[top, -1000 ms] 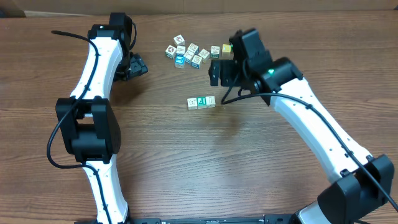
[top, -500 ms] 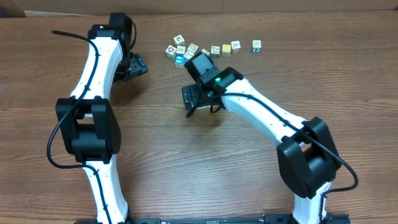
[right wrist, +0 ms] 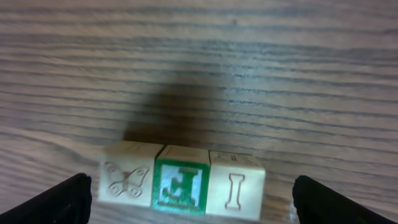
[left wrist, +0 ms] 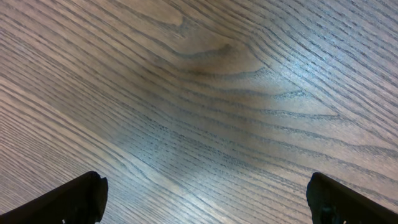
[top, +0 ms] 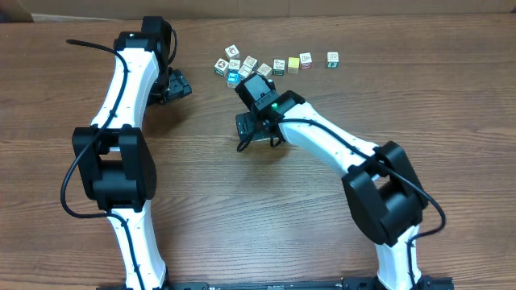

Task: Form a horizontal line

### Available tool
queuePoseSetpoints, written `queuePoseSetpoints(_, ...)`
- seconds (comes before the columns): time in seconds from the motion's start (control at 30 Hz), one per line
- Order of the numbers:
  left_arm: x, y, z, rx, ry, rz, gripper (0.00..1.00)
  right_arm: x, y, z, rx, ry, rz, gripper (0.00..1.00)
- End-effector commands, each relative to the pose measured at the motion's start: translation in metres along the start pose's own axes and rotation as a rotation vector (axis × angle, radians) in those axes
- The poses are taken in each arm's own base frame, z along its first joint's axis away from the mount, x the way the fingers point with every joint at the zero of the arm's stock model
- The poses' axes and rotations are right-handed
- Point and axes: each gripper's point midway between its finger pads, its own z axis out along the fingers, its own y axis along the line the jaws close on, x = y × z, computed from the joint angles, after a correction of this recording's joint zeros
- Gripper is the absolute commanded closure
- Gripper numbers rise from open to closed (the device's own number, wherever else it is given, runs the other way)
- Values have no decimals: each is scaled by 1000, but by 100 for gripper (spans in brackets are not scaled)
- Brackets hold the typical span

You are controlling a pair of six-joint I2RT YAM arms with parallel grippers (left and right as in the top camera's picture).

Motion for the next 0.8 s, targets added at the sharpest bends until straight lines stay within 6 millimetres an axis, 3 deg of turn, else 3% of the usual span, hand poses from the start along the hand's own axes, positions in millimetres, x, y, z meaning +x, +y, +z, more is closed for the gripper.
queuePoseSetpoints(0.0, -7, -1, -14, 14, -39, 0, 0, 1, -2, 7, 9, 2, 9, 0)
queuePoseSetpoints(0.2, -7, -1, -14, 14, -39, 0, 0, 1, 9, 7, -49, 9, 11, 0)
queuePoseSetpoints(0.77, -7, -1, -14, 14, -39, 0, 0, 4, 8, 13, -50, 7, 11, 0)
